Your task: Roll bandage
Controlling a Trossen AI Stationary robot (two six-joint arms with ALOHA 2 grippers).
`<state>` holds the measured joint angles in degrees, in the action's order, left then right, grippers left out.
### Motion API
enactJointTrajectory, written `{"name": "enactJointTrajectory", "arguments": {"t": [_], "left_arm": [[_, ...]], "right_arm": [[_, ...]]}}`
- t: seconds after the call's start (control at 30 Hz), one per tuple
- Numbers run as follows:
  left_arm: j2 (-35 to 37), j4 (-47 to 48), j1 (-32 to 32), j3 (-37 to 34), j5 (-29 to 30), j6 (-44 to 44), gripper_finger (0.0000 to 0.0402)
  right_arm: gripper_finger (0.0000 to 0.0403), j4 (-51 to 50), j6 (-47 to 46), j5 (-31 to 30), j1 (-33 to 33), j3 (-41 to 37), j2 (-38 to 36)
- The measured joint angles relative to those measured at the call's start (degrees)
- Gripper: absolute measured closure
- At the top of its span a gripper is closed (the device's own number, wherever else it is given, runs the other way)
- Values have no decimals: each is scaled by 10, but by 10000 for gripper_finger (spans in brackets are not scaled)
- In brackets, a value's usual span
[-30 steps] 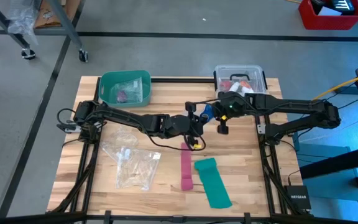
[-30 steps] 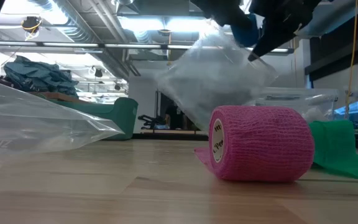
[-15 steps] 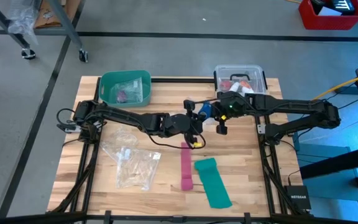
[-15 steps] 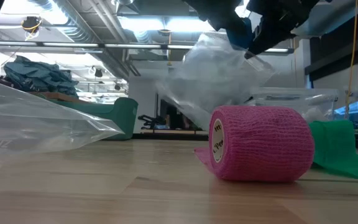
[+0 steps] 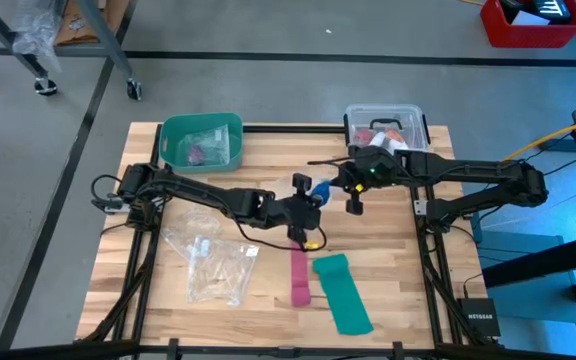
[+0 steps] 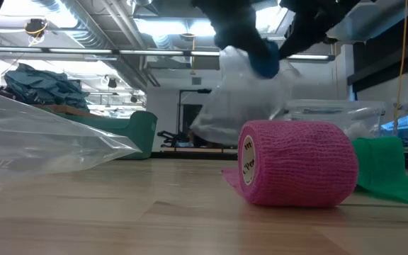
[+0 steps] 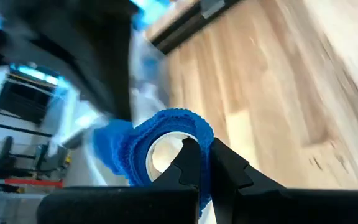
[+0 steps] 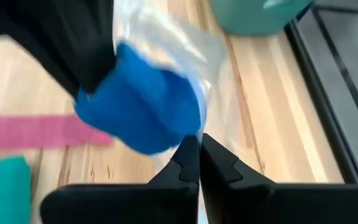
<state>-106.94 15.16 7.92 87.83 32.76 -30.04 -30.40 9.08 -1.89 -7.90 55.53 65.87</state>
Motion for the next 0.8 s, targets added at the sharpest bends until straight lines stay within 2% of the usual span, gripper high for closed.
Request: {"name": "enactJointTrajectory", "arguments": {"t": [0.1, 0.23, 0.43, 0.6, 0.8], "left_arm": [[0, 30, -1, 0, -2, 17, 400], [0, 18, -2, 0, 4, 32, 400], [0, -10, -2, 0, 67, 32, 400], [5, -16, -2, 0, 125, 73, 400], [7, -59, -5, 0, 135, 77, 400]], "right_arm": [[402, 39, 1, 29, 0, 0, 0], [402, 77, 1, 77, 0, 1, 0], [402, 34, -1, 79, 0, 1, -1], [402, -5, -16, 74, 0, 2, -1], [402, 30, -18, 108, 0, 1, -1]]}}
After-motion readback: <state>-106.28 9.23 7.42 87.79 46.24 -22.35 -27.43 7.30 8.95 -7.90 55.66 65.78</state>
